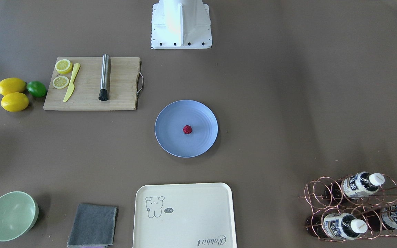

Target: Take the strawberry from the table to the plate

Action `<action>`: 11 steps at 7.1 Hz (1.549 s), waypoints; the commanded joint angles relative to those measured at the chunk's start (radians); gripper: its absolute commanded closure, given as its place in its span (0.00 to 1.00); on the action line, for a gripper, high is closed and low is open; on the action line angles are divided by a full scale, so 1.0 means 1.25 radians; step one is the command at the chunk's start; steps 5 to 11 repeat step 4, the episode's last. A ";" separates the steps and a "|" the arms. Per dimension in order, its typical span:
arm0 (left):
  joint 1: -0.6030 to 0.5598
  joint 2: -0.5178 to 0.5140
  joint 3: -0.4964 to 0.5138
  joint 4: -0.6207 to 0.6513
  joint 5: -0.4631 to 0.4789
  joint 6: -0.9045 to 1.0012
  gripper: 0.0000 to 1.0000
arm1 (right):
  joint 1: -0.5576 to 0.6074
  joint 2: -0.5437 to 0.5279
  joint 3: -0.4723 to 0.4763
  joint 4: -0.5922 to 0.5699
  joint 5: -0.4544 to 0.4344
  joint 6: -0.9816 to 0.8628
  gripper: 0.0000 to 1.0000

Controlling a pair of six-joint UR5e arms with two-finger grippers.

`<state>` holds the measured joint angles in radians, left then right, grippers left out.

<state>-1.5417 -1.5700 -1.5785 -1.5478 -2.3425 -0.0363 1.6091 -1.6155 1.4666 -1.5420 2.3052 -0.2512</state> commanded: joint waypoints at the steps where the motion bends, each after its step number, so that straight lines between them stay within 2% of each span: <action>1: 0.000 -0.004 0.000 0.000 0.000 -0.003 0.00 | 0.001 0.000 0.005 0.000 0.005 0.000 0.00; 11: -0.001 -0.002 0.006 0.000 0.000 -0.003 0.00 | 0.014 0.006 0.008 0.000 0.004 0.001 0.00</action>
